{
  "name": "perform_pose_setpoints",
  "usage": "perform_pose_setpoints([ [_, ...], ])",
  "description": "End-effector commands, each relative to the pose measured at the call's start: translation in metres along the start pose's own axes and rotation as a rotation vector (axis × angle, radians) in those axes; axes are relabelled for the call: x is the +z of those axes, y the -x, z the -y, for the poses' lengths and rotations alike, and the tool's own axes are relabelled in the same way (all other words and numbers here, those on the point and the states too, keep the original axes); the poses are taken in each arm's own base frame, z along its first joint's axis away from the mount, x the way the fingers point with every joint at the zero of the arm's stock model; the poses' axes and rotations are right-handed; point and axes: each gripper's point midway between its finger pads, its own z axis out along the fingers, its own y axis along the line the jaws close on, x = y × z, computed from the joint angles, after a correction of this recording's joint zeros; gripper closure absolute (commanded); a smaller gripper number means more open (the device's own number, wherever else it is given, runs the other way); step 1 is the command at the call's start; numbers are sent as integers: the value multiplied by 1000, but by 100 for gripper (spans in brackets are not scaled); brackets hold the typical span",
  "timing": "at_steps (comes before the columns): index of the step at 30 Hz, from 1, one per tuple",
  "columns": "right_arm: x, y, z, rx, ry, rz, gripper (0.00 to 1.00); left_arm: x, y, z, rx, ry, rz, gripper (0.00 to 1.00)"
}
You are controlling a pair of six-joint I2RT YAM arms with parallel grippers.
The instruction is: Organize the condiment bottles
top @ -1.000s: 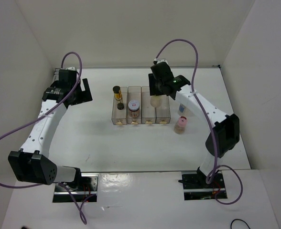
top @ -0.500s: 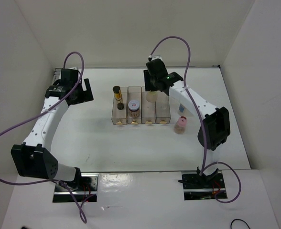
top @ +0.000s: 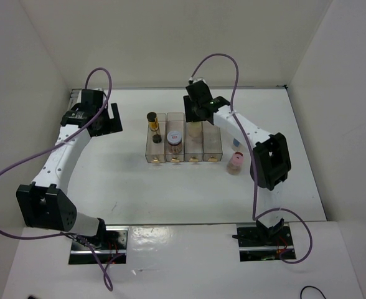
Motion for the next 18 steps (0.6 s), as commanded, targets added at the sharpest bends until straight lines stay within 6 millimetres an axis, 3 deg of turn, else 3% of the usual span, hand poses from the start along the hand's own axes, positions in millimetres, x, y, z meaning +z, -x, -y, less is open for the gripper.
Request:
perform_pose_setpoints([
  [1,4,31,-7,15,23,91,100,3,8,1,9,-10,20,0],
  [7,14,28,-8,16,24,95,100,5,10,2,9,-10,20,0],
  [13,33,12,-5,12,14,53,100,7,8,2,10,-7,12,0],
  [18,41,7,-5,10,12,44,87,9,7,2,10,-7,12,0],
])
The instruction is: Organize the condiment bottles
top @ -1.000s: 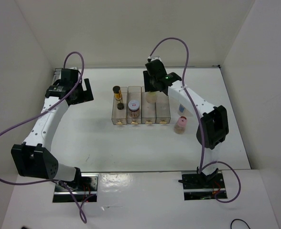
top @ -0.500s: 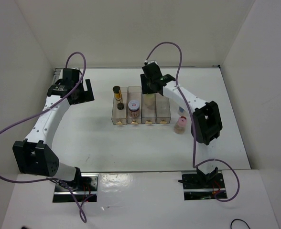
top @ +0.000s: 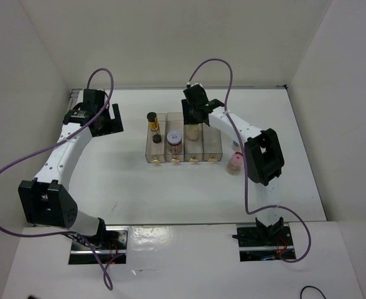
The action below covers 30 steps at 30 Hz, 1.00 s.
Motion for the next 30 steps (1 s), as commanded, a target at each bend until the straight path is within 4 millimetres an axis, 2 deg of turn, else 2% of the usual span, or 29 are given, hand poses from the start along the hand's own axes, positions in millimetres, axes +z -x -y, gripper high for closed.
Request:
perform_pose_setpoints([
  [1,4,24,-3,12,15,73,84,-1,11,1,5,-13,35,0],
  [6,9,22,2,16,6,65,63,-1,11,1,5,-13,35,0],
  [7,9,22,2,16,6,65,43,-1,11,1,5,-13,35,0],
  [11,6,14,8,16,-25,31,15,-4,12,1,3,-16,44,0],
  [12,4,18,8,17,-24,34,11,-4,12,3,3,-25,42,0],
  [17,-55,66,10,57,1,155,2,-14,15,6,-1,-53,63,0],
  [18,-80,77,14,65,1,186,2,-14,15,5,9,-53,64,0],
  [19,-94,86,15,74,10,215,2,-18,17,7,7,-67,72,0],
  [20,-107,84,15,69,10,222,2,-21,18,7,6,-69,81,0],
  [21,-135,90,22,81,9,260,2,-19,13,8,8,-75,67,0],
  [23,-164,92,33,85,0,304,2,-20,10,9,9,-85,63,0],
  [24,-189,85,41,101,7,322,2,-19,13,8,1,-90,70,0],
  [25,-200,80,45,114,12,332,2,-21,11,7,1,-90,70,0],
  [26,-199,60,53,138,-17,299,2,-21,10,8,1,-99,67,0],
  [27,-219,53,60,164,-9,314,2,-22,8,9,2,-109,65,0],
  [28,-222,42,64,184,-19,304,2,-22,10,10,1,-112,75,0],
  [29,-212,15,72,233,-61,253,2,-22,10,13,1,-127,71,0],
  [30,-220,5,78,266,-66,256,2,-23,9,14,2,-136,69,0],
])
